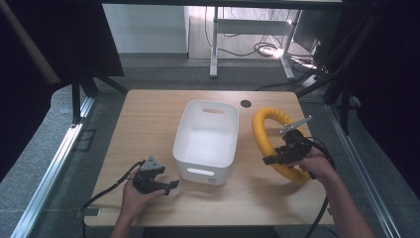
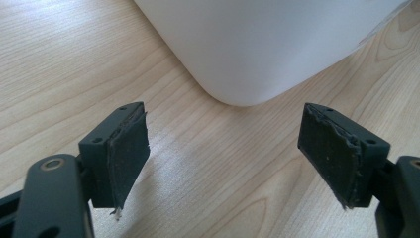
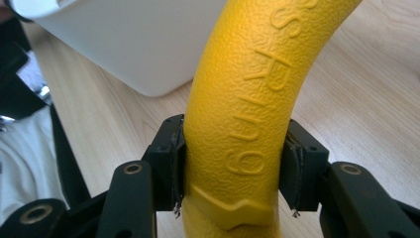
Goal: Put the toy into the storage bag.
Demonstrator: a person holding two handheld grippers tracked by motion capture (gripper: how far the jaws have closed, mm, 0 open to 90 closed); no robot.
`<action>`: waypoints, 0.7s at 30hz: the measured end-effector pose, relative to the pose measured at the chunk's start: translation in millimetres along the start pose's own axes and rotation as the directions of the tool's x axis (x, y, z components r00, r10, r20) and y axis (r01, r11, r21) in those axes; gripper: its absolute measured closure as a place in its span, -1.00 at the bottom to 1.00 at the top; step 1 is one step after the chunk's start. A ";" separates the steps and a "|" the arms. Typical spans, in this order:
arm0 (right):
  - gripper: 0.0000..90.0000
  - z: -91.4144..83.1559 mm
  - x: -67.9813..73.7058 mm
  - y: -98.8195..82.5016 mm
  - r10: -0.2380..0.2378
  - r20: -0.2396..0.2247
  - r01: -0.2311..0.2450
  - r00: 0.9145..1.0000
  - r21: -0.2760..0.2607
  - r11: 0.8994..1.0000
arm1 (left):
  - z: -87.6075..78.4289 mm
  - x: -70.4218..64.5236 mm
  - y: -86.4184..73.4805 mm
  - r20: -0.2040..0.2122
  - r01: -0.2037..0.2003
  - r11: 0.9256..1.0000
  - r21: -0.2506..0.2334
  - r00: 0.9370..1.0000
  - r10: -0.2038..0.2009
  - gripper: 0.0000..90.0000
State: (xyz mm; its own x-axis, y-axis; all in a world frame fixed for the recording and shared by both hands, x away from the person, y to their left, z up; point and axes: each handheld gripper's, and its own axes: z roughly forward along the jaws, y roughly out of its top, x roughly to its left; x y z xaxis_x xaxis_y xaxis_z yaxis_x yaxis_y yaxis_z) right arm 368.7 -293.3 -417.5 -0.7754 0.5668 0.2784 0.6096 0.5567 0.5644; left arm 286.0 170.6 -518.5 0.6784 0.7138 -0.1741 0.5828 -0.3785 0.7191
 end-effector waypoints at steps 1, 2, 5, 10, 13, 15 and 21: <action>0.15 -1.5 -1.1 0.0 0.003 -0.003 -0.003 1.000 -0.015 1.000 | -0.5 0.1 0.1 -0.003 0.000 1.000 -0.001 1.000 0.000 -0.55; 0.14 -2.6 -2.3 -0.1 0.005 -0.005 -0.005 1.000 -0.024 1.000 | -1.1 0.3 0.2 -0.005 0.000 1.000 -0.002 1.000 0.000 -0.55; 0.14 -8.3 -7.5 -0.5 0.026 -0.025 -0.028 0.999 -0.061 0.998 | -1.8 0.7 0.4 -0.004 -0.003 1.000 -0.004 1.000 0.003 -0.55; 0.14 -18.2 -13.0 -2.4 0.043 -0.040 -0.047 0.998 -0.112 0.993 | -1.3 0.6 0.3 -0.004 -0.004 1.000 -0.002 1.000 0.004 -0.55; 0.14 -21.3 -14.4 -3.6 0.044 -0.045 -0.050 0.998 -0.127 0.991 | -1.7 0.5 0.3 -0.004 -0.004 1.000 -0.003 1.000 0.004 -0.55; 0.14 -24.2 -15.5 -5.3 0.044 -0.048 -0.050 0.998 -0.144 0.988 | -1.9 0.5 0.3 -0.004 -0.003 1.000 -0.004 1.000 0.003 -0.55; 0.14 -27.4 -19.8 -6.4 0.060 -0.064 -0.070 0.996 -0.177 0.982 | -1.5 0.6 0.3 -0.005 -0.004 1.000 -0.003 1.000 0.004 -0.55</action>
State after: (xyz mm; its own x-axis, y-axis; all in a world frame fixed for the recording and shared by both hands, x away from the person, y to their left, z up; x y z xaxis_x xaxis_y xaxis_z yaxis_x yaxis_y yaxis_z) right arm 375.6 -324.8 -405.3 -0.7466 0.5588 0.3608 0.6237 0.3995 0.6718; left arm 285.8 171.8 -517.4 0.6783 0.7152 -0.1682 0.5792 -0.3796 0.7214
